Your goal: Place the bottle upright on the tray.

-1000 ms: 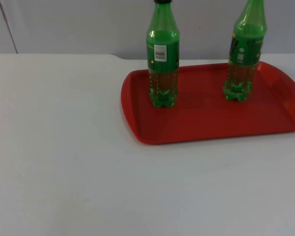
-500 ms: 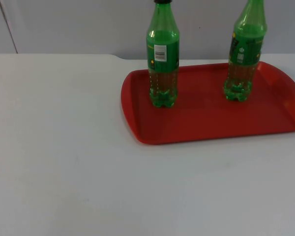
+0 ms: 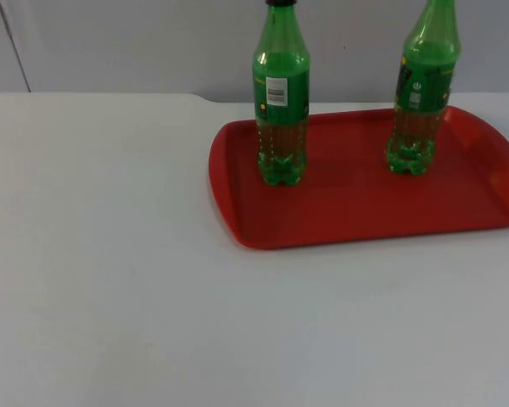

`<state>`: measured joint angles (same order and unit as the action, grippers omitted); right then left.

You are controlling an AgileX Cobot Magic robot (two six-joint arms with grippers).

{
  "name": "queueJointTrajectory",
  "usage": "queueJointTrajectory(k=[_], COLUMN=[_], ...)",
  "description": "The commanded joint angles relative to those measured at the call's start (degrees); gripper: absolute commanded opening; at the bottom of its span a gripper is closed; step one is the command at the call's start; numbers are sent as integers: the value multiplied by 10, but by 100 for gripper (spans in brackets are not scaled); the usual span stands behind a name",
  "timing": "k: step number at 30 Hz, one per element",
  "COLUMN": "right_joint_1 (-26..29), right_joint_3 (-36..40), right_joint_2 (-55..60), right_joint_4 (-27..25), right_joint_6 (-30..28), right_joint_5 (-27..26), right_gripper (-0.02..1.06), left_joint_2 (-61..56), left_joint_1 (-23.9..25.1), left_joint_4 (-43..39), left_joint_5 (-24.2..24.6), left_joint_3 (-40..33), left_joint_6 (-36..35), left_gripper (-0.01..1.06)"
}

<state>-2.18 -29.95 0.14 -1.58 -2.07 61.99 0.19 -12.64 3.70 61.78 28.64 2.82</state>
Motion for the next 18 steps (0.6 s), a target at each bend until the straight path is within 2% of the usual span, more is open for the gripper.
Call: queueJointTrajectory(k=[1, 18], right_joint_1=[3, 3], right_joint_3=[3, 3], right_joint_2=[-1, -1], right_joint_4=[-1, -1], right_joint_6=[-1, -1], right_joint_5=[-2, -2], right_gripper=[105, 105], left_joint_2=[-2, -2], left_joint_1=[0, 0], left_joint_4=[-1, -1], left_joint_5=[-2, -2], left_joint_3=[-3, -3], left_joint_6=[-1, -1], left_gripper=[105, 105])
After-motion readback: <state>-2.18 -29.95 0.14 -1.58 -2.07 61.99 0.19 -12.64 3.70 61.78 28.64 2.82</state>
